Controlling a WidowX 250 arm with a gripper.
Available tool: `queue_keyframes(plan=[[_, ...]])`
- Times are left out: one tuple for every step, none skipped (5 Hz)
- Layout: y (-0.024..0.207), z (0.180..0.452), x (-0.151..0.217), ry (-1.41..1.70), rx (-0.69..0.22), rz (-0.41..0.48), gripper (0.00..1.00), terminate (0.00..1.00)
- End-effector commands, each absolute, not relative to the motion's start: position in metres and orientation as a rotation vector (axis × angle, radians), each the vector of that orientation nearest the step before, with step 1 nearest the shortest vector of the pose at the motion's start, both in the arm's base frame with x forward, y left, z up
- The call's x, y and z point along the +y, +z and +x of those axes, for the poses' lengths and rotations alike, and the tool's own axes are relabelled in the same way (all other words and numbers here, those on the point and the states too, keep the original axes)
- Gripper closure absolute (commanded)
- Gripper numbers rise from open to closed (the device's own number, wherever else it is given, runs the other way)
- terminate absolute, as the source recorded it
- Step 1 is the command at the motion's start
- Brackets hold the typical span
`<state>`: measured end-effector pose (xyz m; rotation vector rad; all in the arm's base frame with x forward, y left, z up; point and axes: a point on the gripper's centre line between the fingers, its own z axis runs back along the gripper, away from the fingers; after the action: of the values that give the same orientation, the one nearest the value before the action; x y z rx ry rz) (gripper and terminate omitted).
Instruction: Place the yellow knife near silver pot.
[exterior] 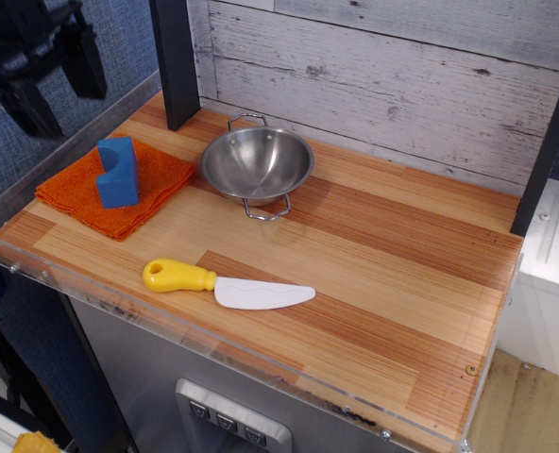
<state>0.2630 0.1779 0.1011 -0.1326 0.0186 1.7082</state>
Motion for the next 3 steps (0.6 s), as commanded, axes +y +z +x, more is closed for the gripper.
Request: queue_keyframes(plan=[[0.093,0.262,0.131,1.645,-0.025,-0.115,0.00,0.00],[0.080,0.256,0.099,1.584,-0.022,-0.102,0.00,0.00],[0.063,0.241,0.076,1.539,-0.019,-0.076,0.00,0.00]])
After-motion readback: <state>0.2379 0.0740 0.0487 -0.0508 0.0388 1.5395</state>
